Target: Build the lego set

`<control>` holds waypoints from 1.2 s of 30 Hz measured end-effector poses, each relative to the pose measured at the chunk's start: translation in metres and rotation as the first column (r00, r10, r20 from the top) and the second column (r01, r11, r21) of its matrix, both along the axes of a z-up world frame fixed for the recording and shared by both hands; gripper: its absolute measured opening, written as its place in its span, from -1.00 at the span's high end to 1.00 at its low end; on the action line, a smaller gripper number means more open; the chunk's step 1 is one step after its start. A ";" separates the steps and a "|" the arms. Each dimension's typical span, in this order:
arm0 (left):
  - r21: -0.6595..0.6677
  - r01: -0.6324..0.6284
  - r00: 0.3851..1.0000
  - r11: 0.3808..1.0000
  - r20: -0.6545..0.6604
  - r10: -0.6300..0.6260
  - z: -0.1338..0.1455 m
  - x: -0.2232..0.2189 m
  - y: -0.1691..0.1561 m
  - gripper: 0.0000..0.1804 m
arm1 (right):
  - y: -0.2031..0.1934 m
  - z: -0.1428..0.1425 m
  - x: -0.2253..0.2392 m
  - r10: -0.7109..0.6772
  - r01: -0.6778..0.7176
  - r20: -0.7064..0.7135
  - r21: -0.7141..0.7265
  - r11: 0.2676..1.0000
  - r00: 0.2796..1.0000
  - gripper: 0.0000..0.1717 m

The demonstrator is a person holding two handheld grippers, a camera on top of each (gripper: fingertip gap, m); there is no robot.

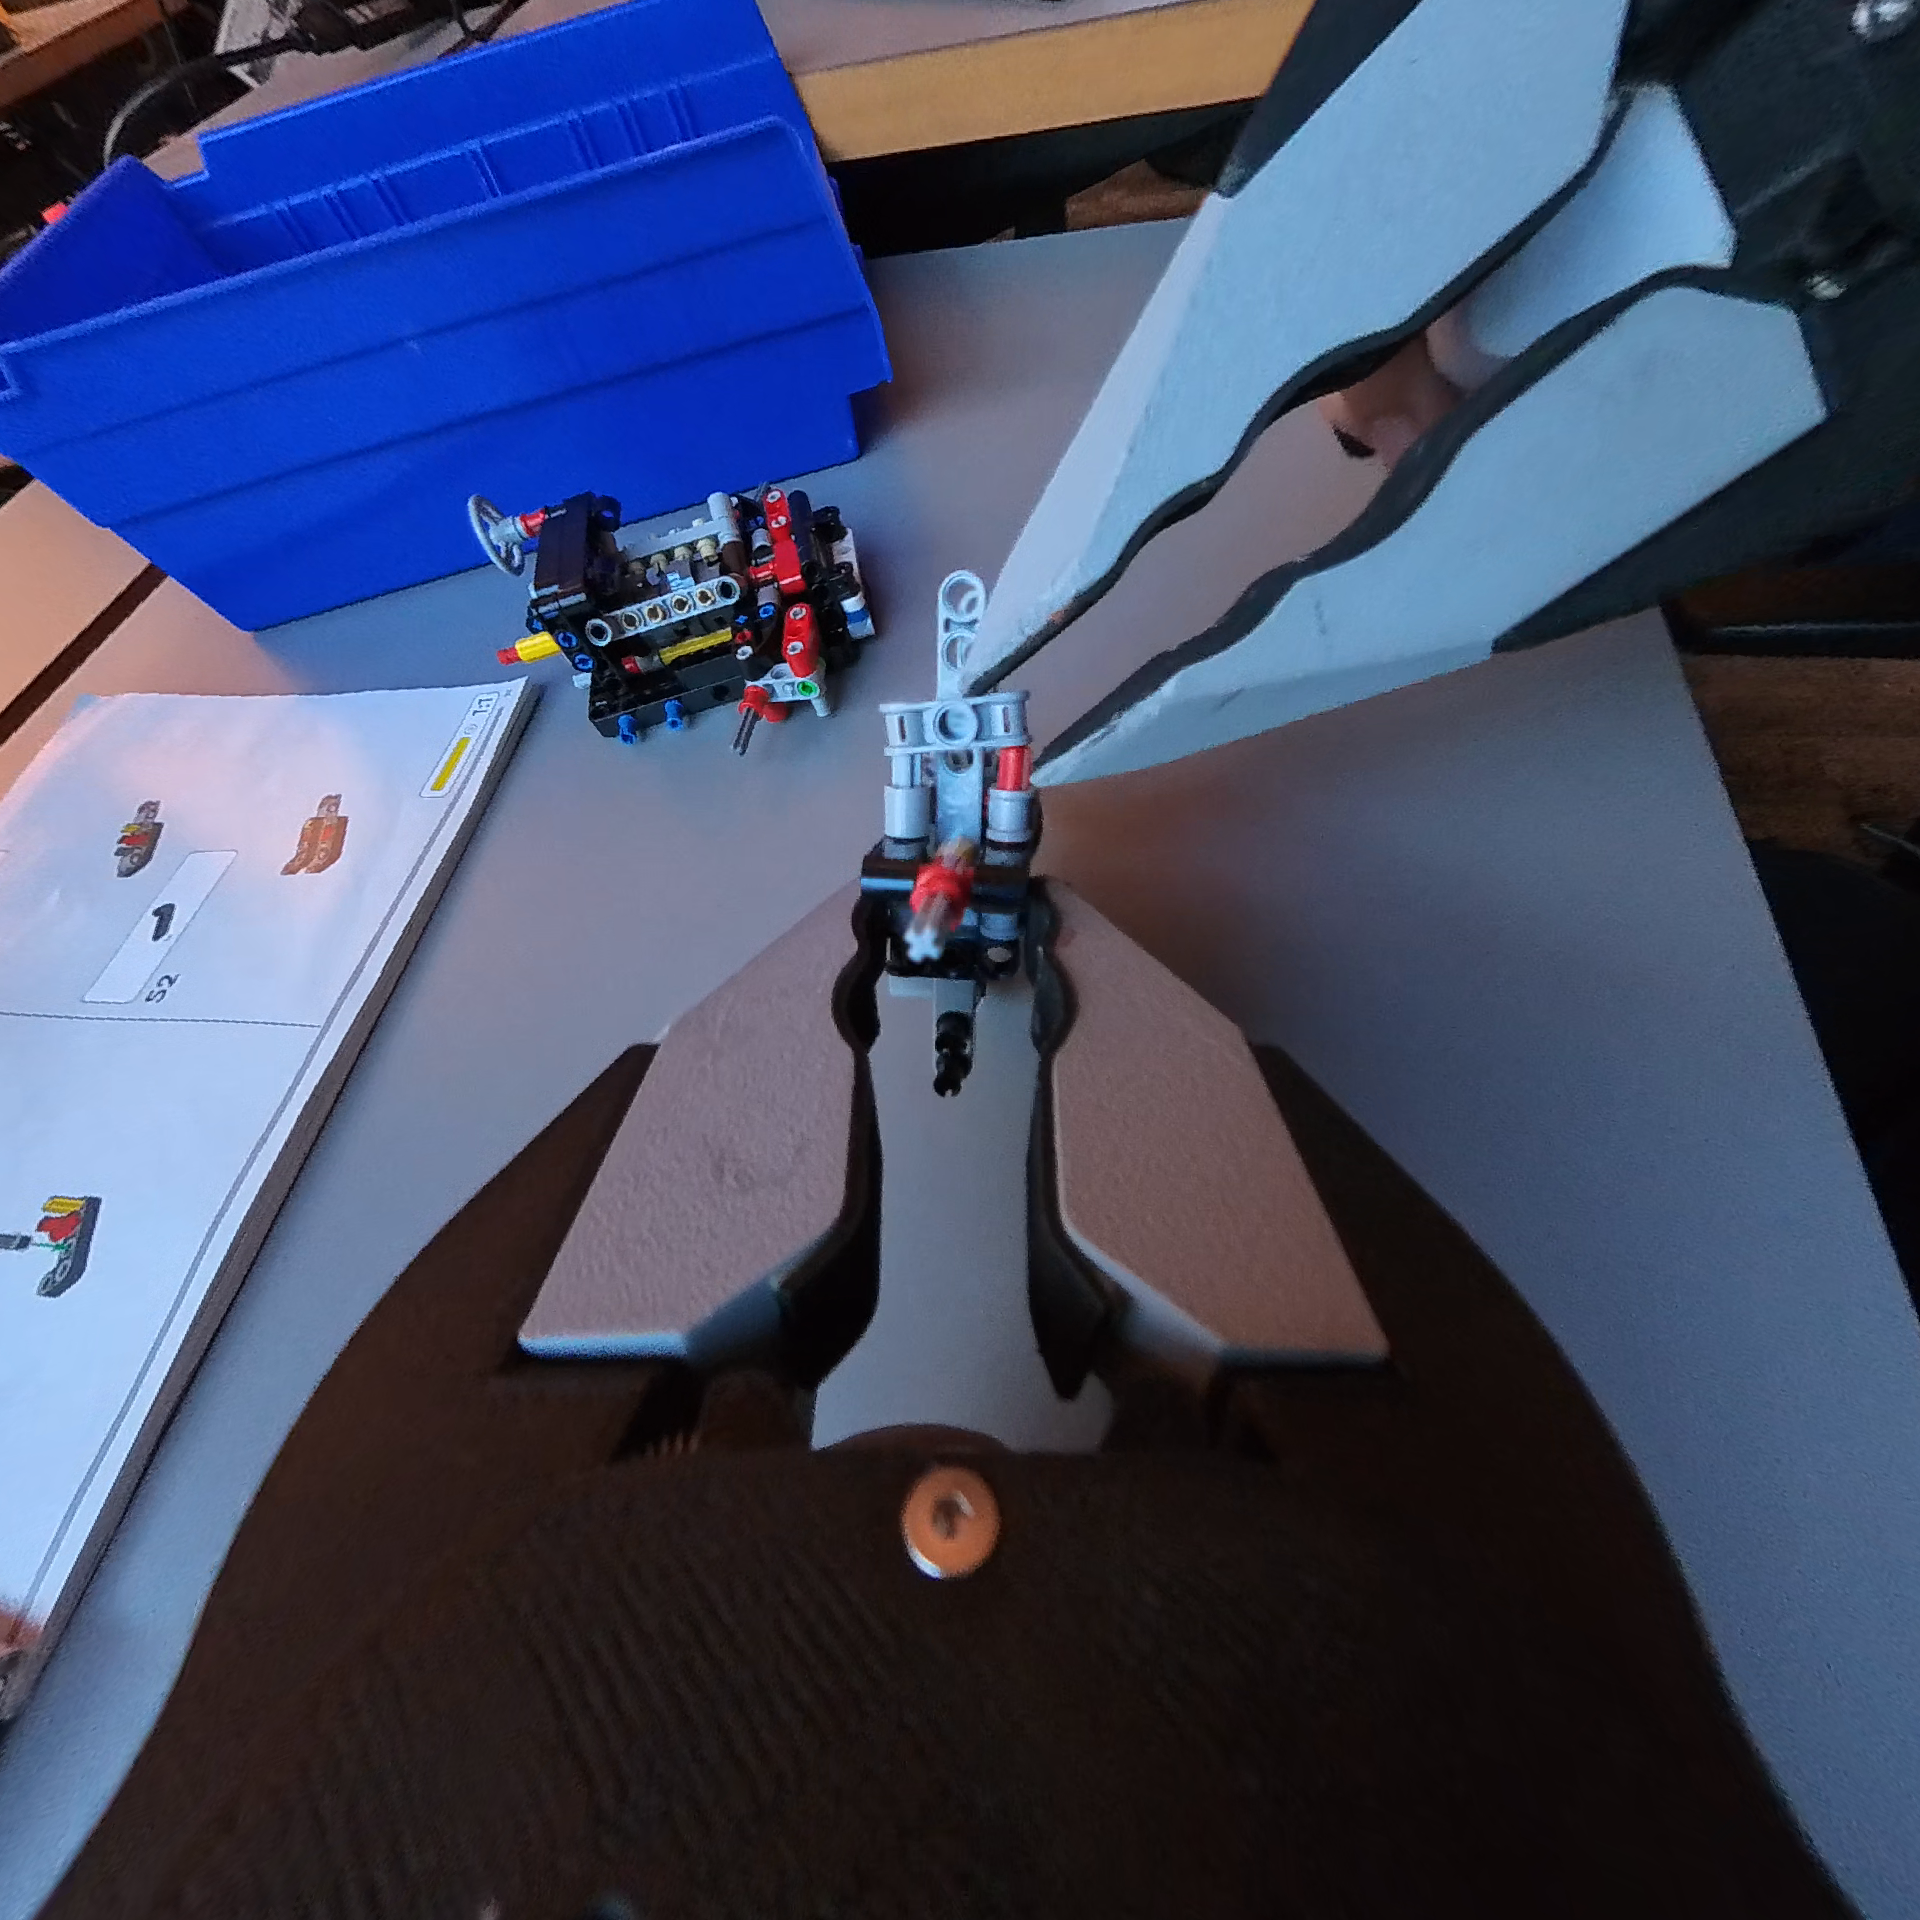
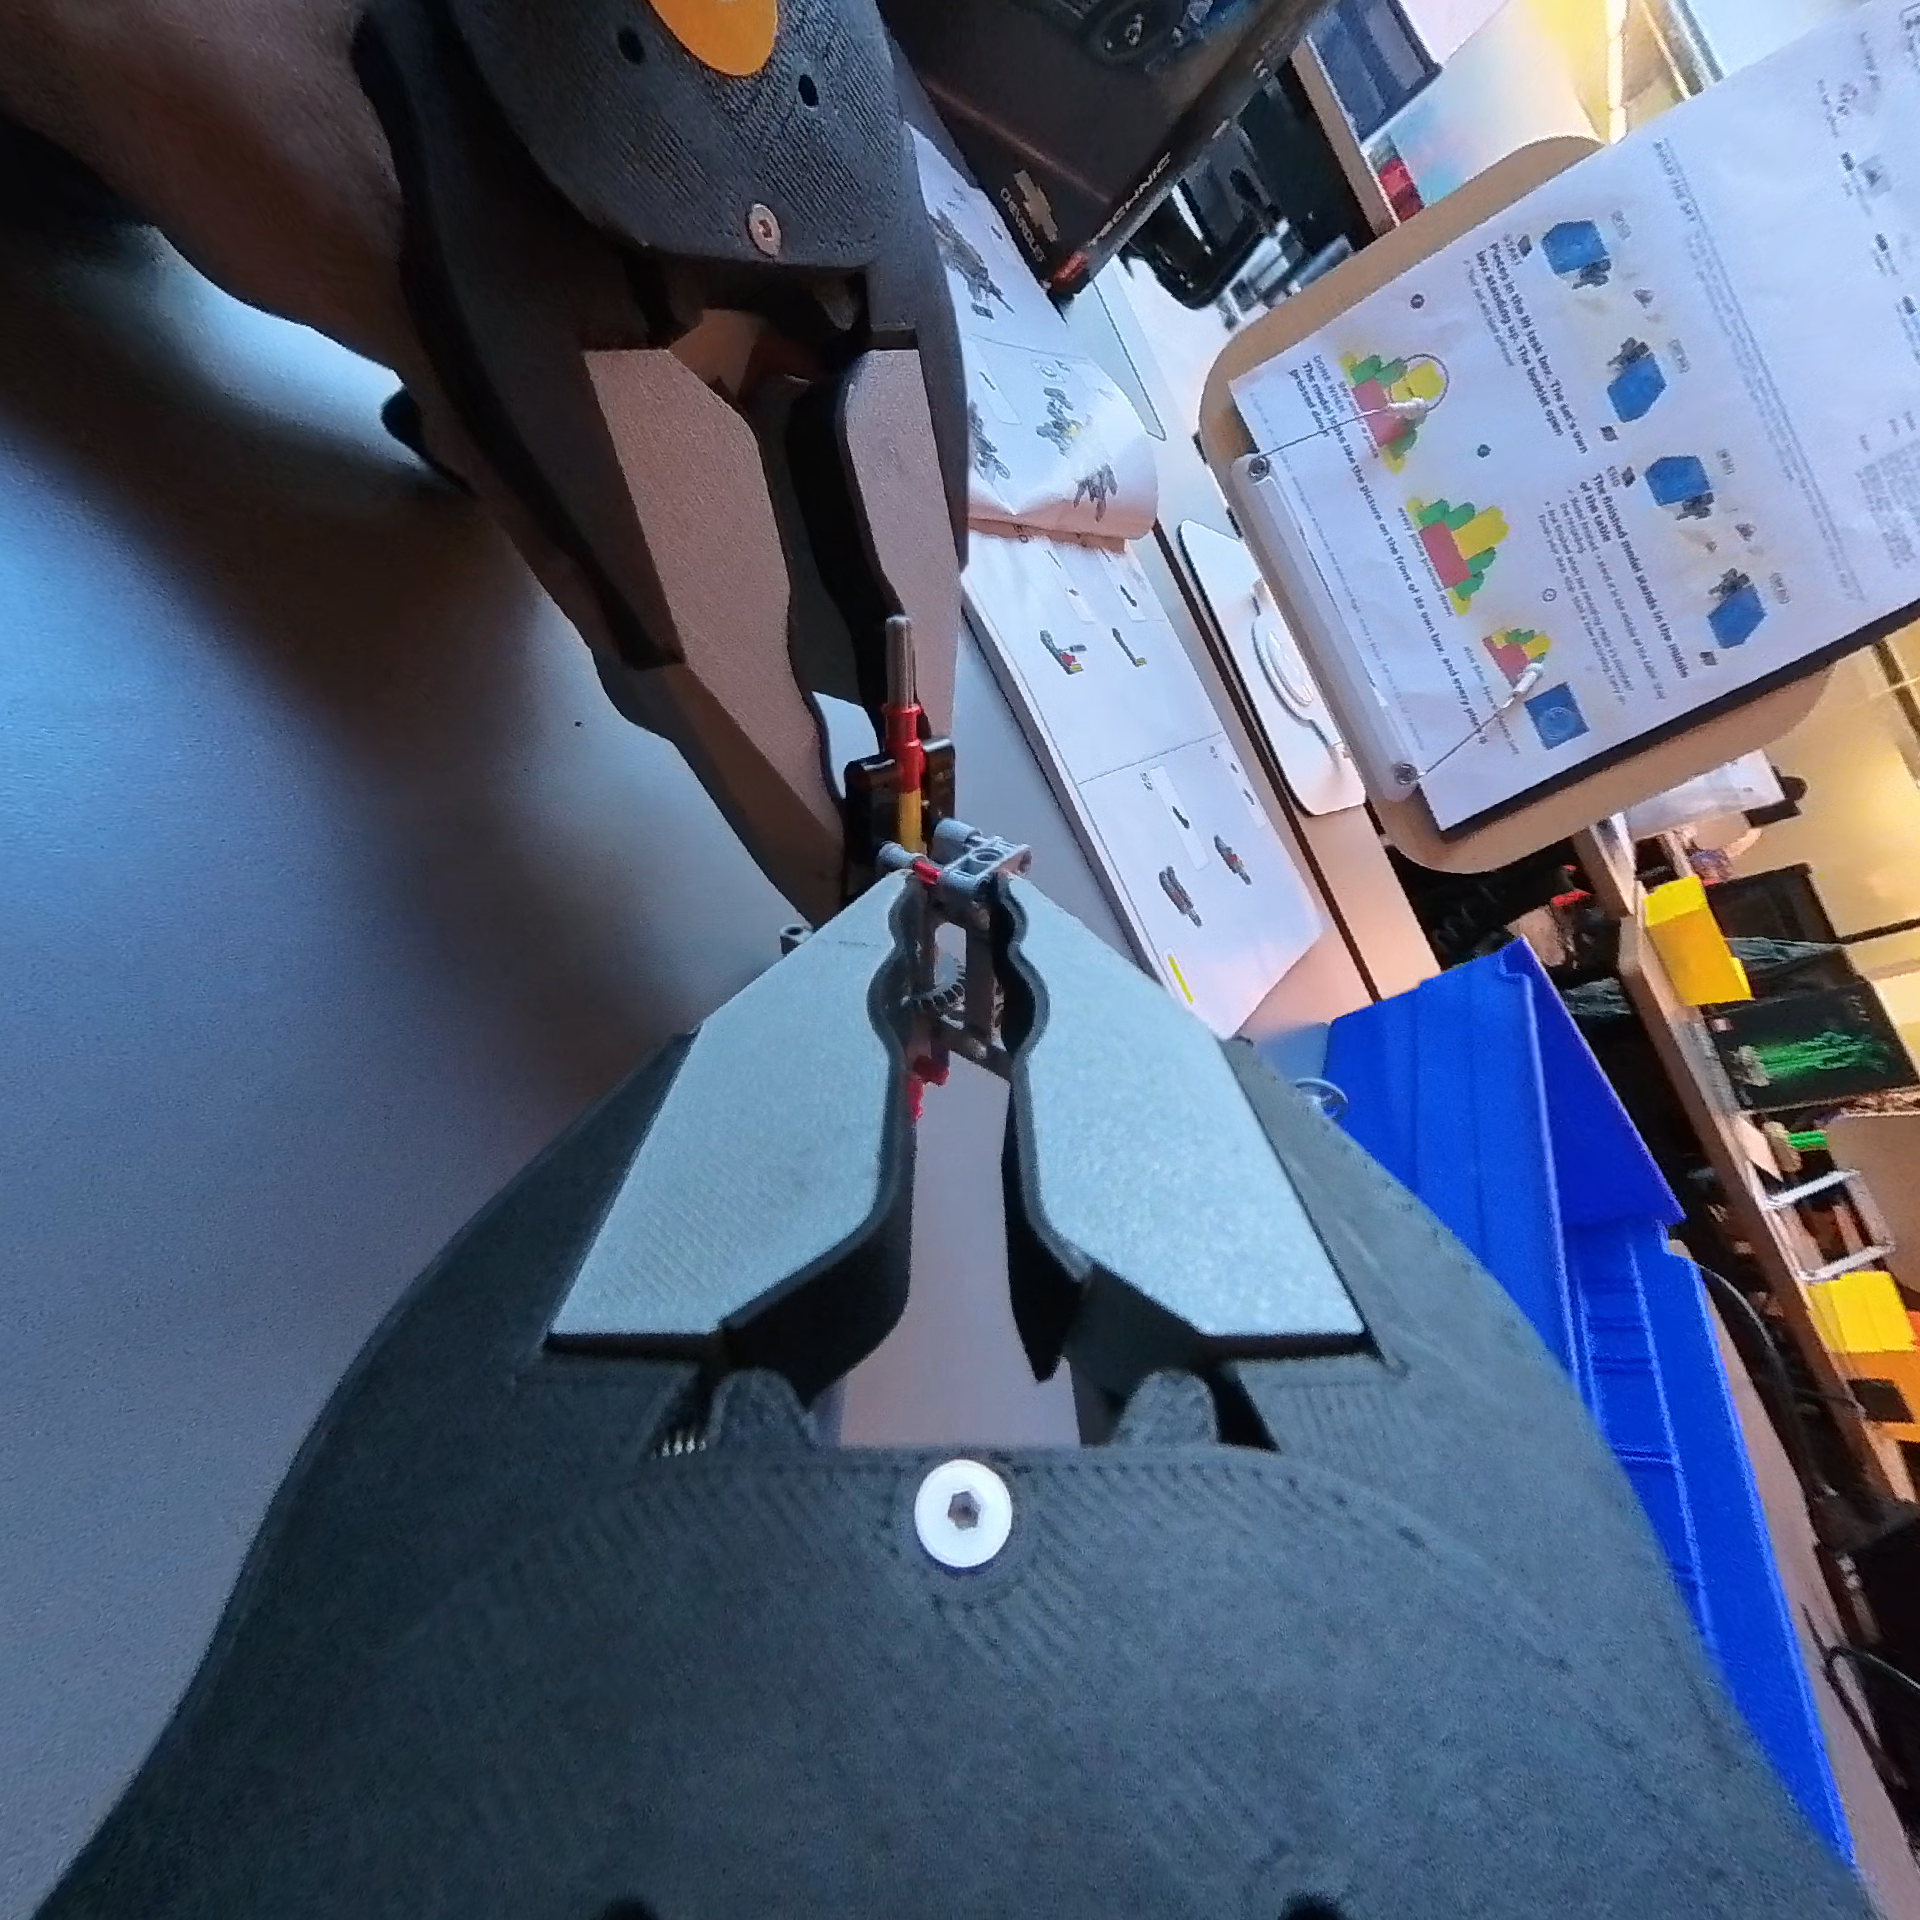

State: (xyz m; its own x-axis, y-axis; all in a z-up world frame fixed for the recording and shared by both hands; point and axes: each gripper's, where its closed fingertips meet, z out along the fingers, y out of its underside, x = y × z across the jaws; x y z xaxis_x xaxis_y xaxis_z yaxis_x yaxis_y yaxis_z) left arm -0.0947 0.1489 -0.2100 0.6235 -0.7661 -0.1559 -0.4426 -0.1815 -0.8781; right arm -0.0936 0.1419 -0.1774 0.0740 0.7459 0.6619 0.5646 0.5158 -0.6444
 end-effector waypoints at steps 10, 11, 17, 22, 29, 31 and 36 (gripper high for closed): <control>-0.007 -0.019 1.000 1.000 -0.002 0.019 -0.001 -0.001 0.001 0.74 | 0.000 0.001 -0.002 -0.027 0.027 0.008 0.008 1.000 1.000 0.94; -0.008 -0.020 1.000 1.000 -0.001 0.020 -0.001 -0.002 0.001 0.74 | 0.000 0.001 -0.002 -0.028 0.028 0.010 0.011 1.000 1.000 0.94; -0.013 -0.032 0.999 0.999 0.001 0.032 -0.001 -0.002 0.002 0.74 | 0.000 -0.001 -0.004 -0.027 0.025 0.039 0.043 0.999 0.999 0.94; -0.022 -0.033 0.999 0.999 0.017 0.034 -0.001 -0.002 0.003 0.74 | 0.001 -0.001 -0.004 -0.012 0.009 0.071 0.032 0.999 0.997 0.94; 0.051 -0.058 0.997 0.997 -0.040 0.060 0.002 -0.010 0.008 0.73 | -0.003 0.008 0.004 0.028 -0.026 0.026 -0.063 0.998 0.999 0.82; 0.088 -0.029 0.997 0.996 -0.068 0.035 0.002 -0.011 0.007 0.74 | 0.000 0.013 0.010 0.026 -0.024 0.013 -0.092 0.995 1.000 0.83; 0.223 0.065 0.976 0.973 -0.218 -0.015 -0.001 -0.014 0.004 0.74 | -0.003 0.008 0.022 0.129 -0.113 0.080 -0.185 0.976 0.988 0.70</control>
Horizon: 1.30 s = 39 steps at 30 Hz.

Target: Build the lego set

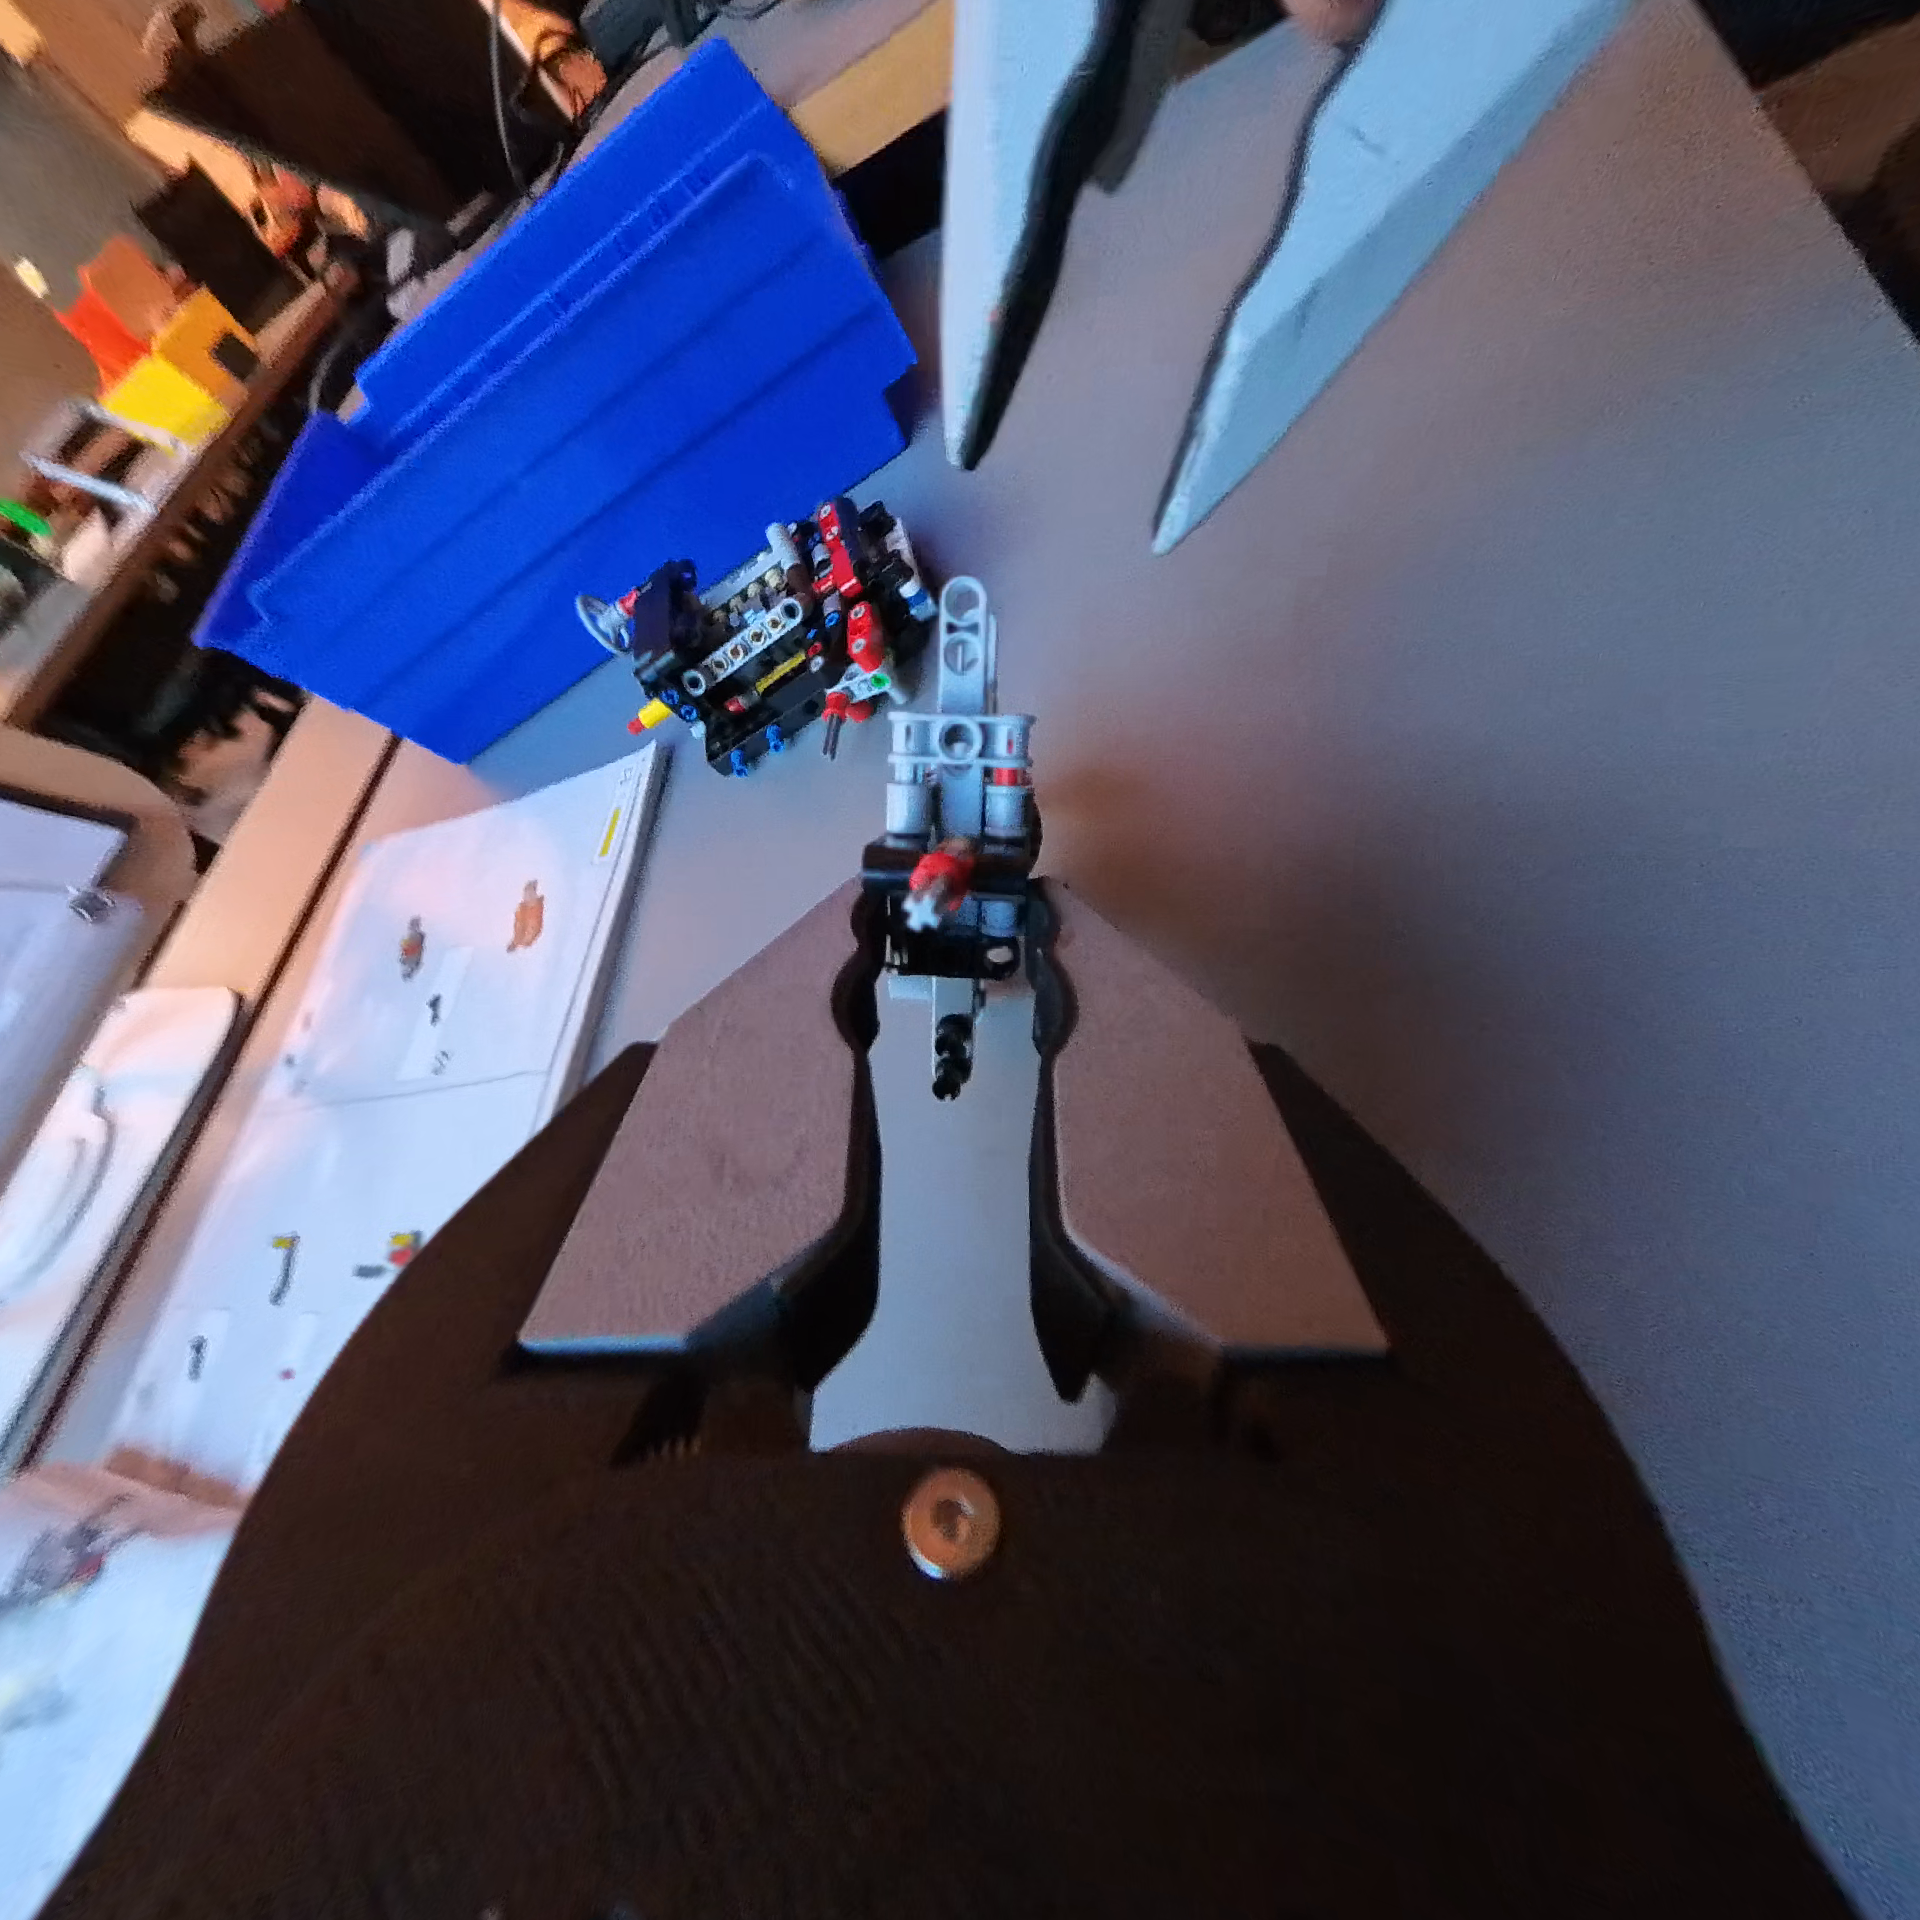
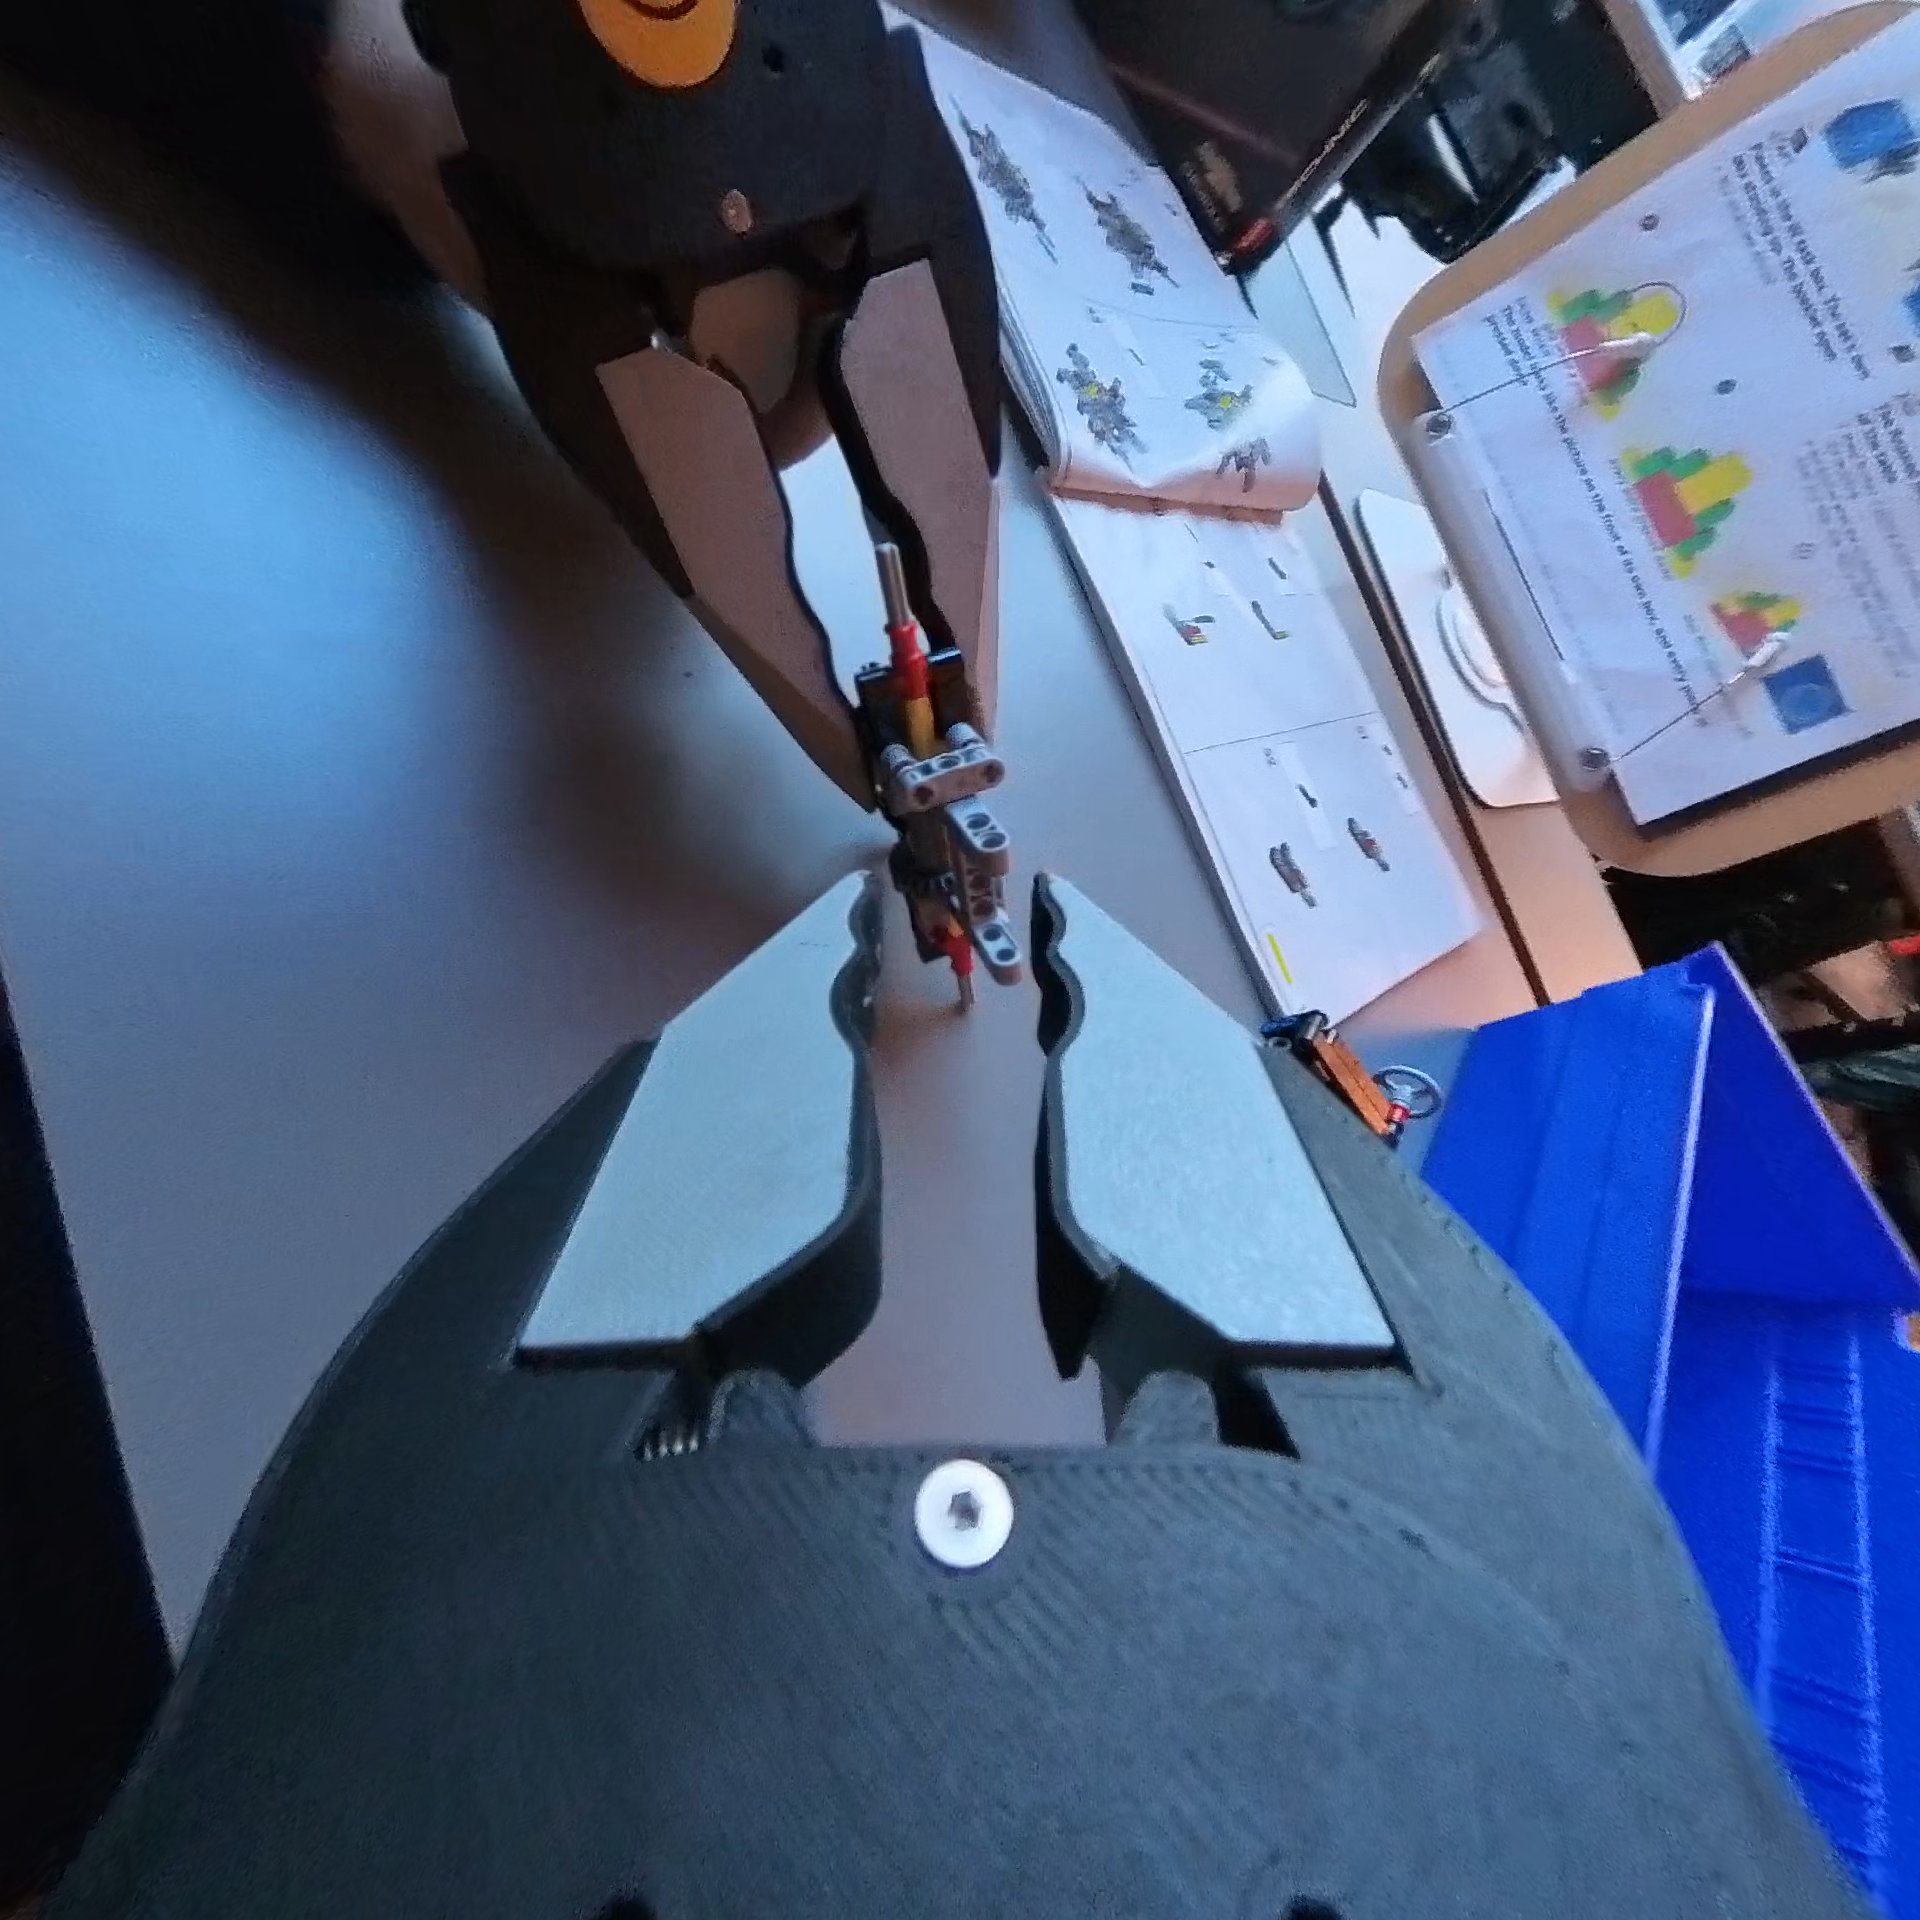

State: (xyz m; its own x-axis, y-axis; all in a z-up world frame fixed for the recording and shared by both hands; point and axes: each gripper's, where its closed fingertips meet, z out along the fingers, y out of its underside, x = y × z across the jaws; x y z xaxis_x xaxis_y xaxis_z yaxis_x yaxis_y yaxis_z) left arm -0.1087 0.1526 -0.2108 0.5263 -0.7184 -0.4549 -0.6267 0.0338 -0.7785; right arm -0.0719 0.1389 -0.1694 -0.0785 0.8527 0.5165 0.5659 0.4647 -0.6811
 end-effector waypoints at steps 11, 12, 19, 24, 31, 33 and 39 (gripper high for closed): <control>0.068 0.100 0.994 0.993 -0.055 -0.096 0.002 0.017 -0.014 0.74 | -0.009 -0.018 -0.015 0.104 -0.133 0.192 0.140 0.981 0.976 0.67; 0.067 0.106 0.993 0.992 -0.050 -0.103 0.002 0.018 -0.015 0.74 | -0.011 -0.020 -0.016 0.111 -0.141 0.199 0.143 0.980 0.974 0.70; 0.047 0.123 0.992 0.991 -0.017 -0.122 0.005 0.020 -0.019 0.73 | -0.013 -0.018 -0.016 0.125 -0.144 0.164 0.113 0.983 0.979 0.74; 0.004 0.137 0.988 0.991 0.075 -0.137 0.011 0.015 -0.020 0.70 | -0.011 -0.014 -0.008 0.140 -0.140 0.057 -0.003 0.990 0.989 0.75; -0.133 0.180 0.978 0.975 0.127 -0.164 -0.003 0.021 -0.024 0.61 | -0.015 -0.011 -0.006 0.157 -0.164 -0.060 -0.133 0.977 0.986 0.75; -0.119 0.202 0.971 0.972 0.154 -0.183 0.002 0.024 -0.025 0.71 | -0.017 -0.009 -0.006 0.161 -0.172 -0.081 -0.154 0.973 0.984 0.76; -0.122 0.232 0.958 0.965 0.199 -0.205 0.007 0.025 -0.029 0.77 | -0.021 -0.004 -0.005 0.164 -0.188 -0.126 -0.206 0.960 0.978 0.76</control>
State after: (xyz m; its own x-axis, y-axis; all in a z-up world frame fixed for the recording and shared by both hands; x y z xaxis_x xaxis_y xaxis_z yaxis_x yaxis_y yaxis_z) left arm -0.0840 0.1237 -0.2040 0.4139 -0.8754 -0.2498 -0.4630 0.0338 -0.8857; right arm -0.0765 0.1176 -0.1738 -0.1916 0.9225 0.3351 0.4068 0.3853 -0.8283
